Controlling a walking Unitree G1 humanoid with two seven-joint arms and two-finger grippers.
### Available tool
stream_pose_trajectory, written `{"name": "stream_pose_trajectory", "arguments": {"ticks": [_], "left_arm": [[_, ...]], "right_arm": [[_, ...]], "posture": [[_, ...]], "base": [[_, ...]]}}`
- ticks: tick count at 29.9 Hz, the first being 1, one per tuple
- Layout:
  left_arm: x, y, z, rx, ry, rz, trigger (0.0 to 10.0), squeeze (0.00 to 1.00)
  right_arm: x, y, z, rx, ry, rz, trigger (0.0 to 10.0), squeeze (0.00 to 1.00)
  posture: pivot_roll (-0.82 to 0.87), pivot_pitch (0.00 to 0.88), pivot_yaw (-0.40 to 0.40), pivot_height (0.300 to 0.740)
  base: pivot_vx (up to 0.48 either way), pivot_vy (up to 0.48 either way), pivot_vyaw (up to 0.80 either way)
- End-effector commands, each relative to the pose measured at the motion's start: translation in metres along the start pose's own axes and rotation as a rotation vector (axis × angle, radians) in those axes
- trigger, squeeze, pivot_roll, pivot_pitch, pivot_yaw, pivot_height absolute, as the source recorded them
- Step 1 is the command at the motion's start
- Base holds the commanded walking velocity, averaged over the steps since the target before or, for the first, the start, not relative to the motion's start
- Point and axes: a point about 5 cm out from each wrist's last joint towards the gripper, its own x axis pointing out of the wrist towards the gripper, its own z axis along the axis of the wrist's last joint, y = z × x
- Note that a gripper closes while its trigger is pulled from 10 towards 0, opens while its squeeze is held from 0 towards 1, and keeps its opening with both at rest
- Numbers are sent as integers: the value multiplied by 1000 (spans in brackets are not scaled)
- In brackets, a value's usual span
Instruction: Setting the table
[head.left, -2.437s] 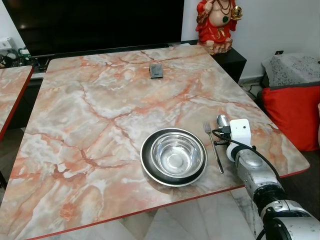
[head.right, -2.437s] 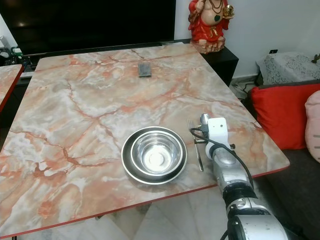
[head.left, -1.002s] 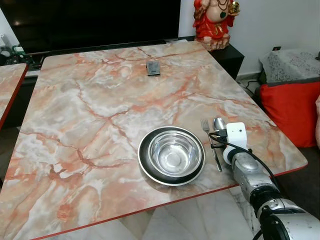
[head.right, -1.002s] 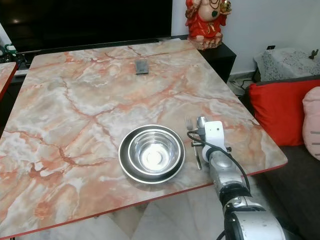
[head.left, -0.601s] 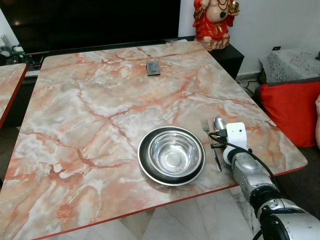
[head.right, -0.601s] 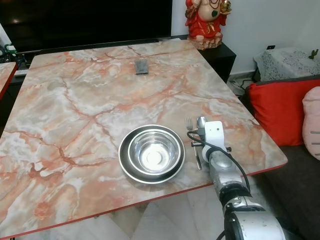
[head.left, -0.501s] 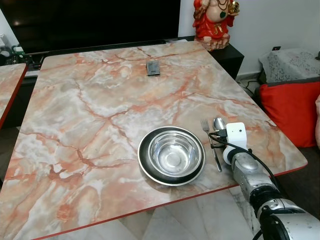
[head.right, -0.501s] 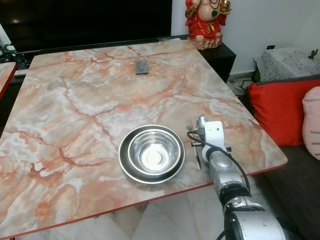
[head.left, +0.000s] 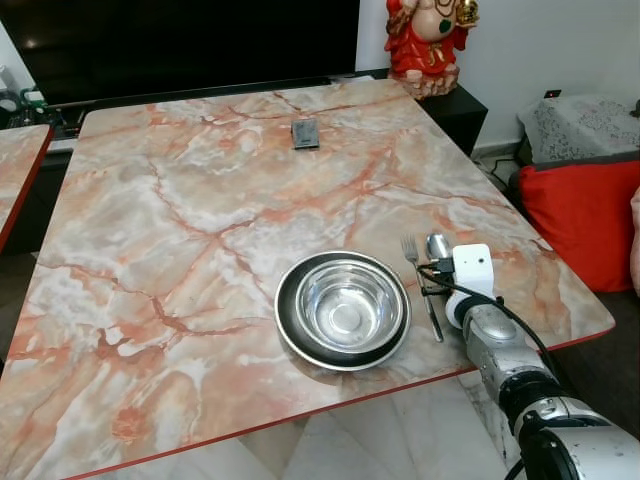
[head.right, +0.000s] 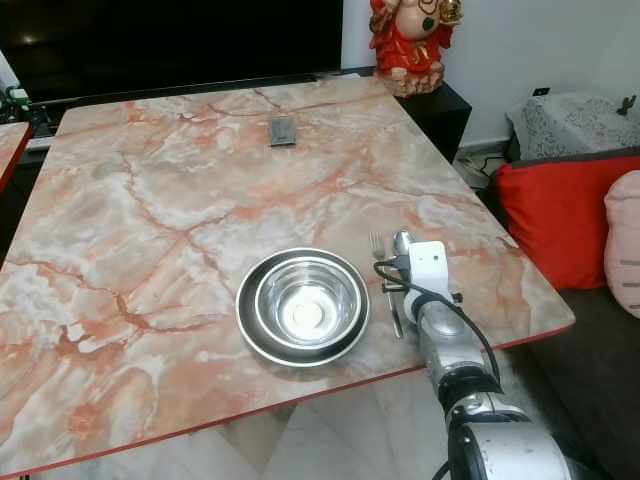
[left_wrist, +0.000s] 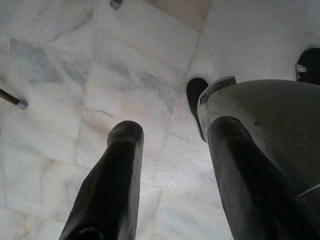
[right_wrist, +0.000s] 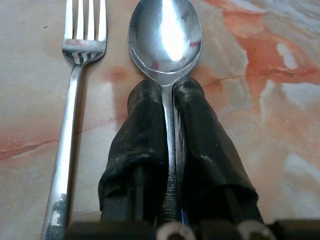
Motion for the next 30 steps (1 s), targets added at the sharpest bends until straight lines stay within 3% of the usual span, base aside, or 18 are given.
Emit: {"name": "stream_pose_trajectory", "arguments": {"ticks": [1, 11, 12, 14, 15, 16, 19, 20, 21, 22, 23, 30], "left_arm": [[-2, -5, -9, 1, 35, -15, 10000, 0], [-2, -12, -10, 1, 39, -22, 10000, 0], [-2, -12, -10, 1, 39, -22, 10000, 0], [-2, -12, -9, 1, 38, -22, 10000, 0], [-2, -11, -9, 0, 38, -22, 10000, 0], [-2, -11, -9, 0, 37, -21, 10000, 0], [-2, -9, -9, 0, 36, -19, 10000, 0], [-2, -5, -9, -1, 35, -15, 10000, 0], [-2, -2, -10, -1, 35, -12, 10000, 0], [-2, -2, -10, -1, 35, -12, 10000, 0], [-3, 0, -11, -1, 36, -11, 10000, 0], [-3, -1, -13, -1, 41, -12, 10000, 0]], "right_arm": [[-1, 4, -9, 5, 44, 13, 10000, 435], [-1, 4, -10, 4, 47, 16, 10000, 459], [-1, 4, -10, 4, 47, 15, 10000, 549], [-1, 4, -10, 5, 46, 16, 10000, 553], [-1, 5, -10, 6, 46, 18, 10000, 620], [-1, 5, -10, 6, 46, 17, 10000, 937], [-1, 4, -10, 5, 46, 16, 10000, 957], [-1, 4, -10, 3, 45, 13, 10000, 886], [-1, 4, -10, 1, 45, 12, 10000, 216], [-1, 4, -10, 1, 45, 12, 10000, 216], [-1, 4, -9, 0, 45, 12, 10000, 0], [-1, 5, -7, 5, 24, 3, 10000, 0]], "posture": [[11, 171, -18, 740], [11, 171, -18, 740], [11, 171, -18, 740], [10, 171, -18, 740], [10, 171, -18, 740], [10, 171, -18, 740], [10, 171, -18, 740], [10, 171, -18, 740], [10, 171, -17, 740], [10, 171, -17, 740], [10, 171, -17, 740], [10, 170, -18, 740]], "base": [[0, 0, 0], [0, 0, 0], [0, 0, 0], [0, 0, 0], [0, 0, 0], [0, 0, 0], [0, 0, 0], [0, 0, 0], [0, 0, 0], [0, 0, 0], [0, 0, 0], [0, 0, 0]]}}
